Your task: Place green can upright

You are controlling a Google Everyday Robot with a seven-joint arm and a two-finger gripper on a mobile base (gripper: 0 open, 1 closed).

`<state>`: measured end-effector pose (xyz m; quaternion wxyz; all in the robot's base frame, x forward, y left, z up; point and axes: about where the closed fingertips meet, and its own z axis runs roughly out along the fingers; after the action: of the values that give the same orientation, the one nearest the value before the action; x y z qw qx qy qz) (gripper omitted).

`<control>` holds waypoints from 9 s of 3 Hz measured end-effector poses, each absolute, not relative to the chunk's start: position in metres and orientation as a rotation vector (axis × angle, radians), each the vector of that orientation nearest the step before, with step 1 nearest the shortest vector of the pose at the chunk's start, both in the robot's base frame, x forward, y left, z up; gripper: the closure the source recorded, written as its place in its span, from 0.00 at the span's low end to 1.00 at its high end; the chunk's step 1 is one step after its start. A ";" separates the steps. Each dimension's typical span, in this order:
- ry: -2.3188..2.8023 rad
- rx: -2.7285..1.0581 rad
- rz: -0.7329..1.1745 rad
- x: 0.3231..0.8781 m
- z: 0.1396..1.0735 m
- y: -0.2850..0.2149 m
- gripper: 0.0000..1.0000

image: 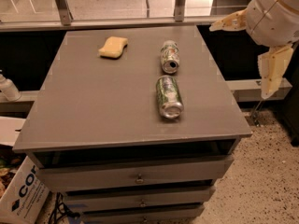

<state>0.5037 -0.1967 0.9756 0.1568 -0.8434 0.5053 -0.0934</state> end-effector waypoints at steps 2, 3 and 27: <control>1.136 -2.608 -0.259 0.515 0.966 -0.190 0.00; 1.139 -2.605 -0.259 0.515 0.966 -0.189 0.00; -0.783 -2.514 -0.635 0.538 0.891 -0.030 1.00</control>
Offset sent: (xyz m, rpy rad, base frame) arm 0.0083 0.0050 -0.0084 -0.0338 0.0146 0.1496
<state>0.5376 -0.0297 0.8905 0.2150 -0.9065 -0.2822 -0.2290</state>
